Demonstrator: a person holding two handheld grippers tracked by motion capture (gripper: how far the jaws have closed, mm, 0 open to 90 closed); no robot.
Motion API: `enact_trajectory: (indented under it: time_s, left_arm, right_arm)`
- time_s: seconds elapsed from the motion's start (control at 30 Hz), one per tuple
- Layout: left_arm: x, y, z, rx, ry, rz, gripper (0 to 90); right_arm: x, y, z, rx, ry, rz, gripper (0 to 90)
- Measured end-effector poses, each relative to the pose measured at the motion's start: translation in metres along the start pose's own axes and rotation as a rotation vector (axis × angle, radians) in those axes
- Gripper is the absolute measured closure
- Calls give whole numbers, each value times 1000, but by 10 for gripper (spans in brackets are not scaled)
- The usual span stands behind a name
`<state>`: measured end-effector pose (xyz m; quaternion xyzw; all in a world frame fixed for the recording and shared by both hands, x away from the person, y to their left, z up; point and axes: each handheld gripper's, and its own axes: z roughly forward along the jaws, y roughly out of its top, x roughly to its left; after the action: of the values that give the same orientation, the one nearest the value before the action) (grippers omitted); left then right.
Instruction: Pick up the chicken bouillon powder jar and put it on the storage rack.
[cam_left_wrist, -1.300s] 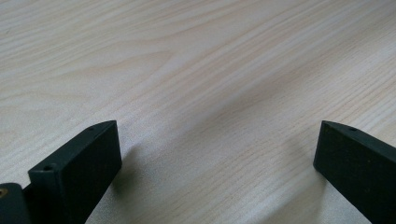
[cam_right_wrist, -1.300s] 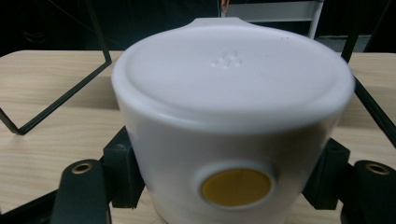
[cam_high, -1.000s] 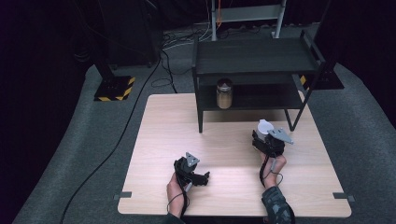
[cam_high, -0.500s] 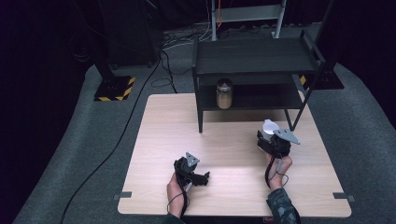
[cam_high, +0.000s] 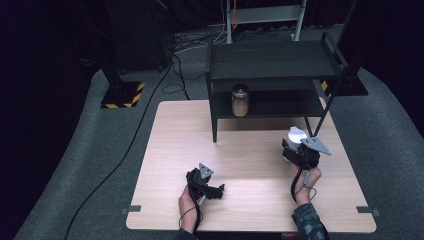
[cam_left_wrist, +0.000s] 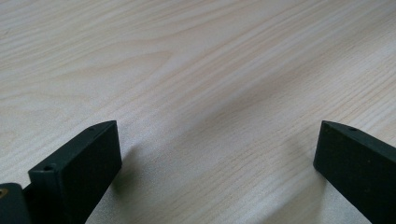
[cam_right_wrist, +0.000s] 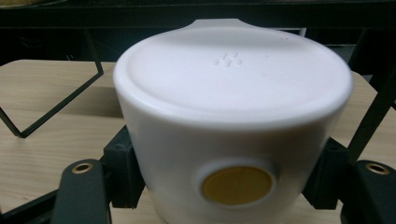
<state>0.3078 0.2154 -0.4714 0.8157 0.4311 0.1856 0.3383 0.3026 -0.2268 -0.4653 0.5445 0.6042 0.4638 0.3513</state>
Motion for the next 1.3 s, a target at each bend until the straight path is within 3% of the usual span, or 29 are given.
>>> enact_trajectory:
  time_s: [1.3]
  left_arm:
    - [0,0,0,-1,1,4,1]
  right_arm:
    - [-23,37,-21,-34,1,-13,292]
